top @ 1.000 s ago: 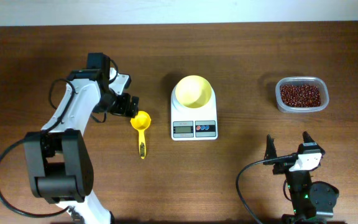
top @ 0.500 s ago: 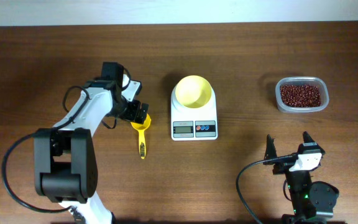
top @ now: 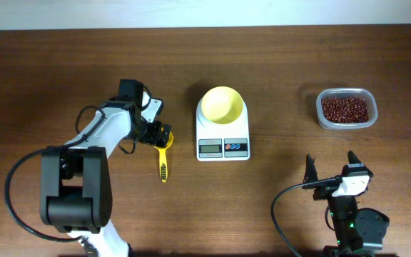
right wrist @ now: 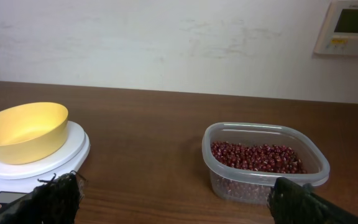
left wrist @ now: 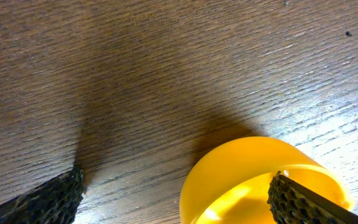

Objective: Scoop item into bowl and weigh 50g on scale
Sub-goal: 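Reach the left gripper to the yellow scoop and grasp its handle, then lift the yellow scoop with the left gripper over the yellow bowl, then reach the right gripper to the yellow bowl rim on the scale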

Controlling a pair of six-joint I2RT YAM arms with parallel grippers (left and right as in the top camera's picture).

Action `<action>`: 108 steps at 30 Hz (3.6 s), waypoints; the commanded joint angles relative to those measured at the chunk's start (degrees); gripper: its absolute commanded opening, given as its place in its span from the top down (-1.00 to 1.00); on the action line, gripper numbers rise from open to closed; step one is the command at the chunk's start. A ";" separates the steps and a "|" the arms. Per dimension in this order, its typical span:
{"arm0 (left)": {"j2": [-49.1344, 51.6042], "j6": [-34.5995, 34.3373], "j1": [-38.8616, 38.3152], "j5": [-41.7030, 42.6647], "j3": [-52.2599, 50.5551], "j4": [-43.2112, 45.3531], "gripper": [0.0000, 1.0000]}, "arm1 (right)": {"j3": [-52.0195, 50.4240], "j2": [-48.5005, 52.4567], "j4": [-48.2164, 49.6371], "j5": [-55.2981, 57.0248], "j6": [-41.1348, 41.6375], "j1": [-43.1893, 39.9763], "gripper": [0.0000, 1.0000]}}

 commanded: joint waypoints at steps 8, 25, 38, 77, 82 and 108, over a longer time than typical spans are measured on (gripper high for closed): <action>0.63 -0.52 -0.07 0.02 -0.92 0.02 -0.97 | -0.31 -0.33 -0.35 0.31 0.13 0.61 -0.98; 0.63 -0.55 -0.07 0.09 -0.92 0.00 1.00 | -0.31 -0.33 -0.37 0.28 0.13 0.61 -0.98; -5.95 -20.24 -0.07 0.26 19.39 -16.94 1.00 | -0.31 -0.33 -0.35 0.28 0.13 0.61 -0.98; -20.92 -78.60 -14.84 -13.51 21.59 -17.16 1.00 | 9.92 0.46 -4.59 -2.05 13.16 0.50 -0.98; -20.92 -78.60 -14.84 -13.51 21.59 -15.91 1.00 | 27.76 12.48 -21.97 -2.12 10.97 0.52 -0.98; -20.41 -87.67 -16.00 -13.44 21.27 -15.72 1.00 | 55.54 88.56 6.80 -56.78 40.94 15.32 -1.00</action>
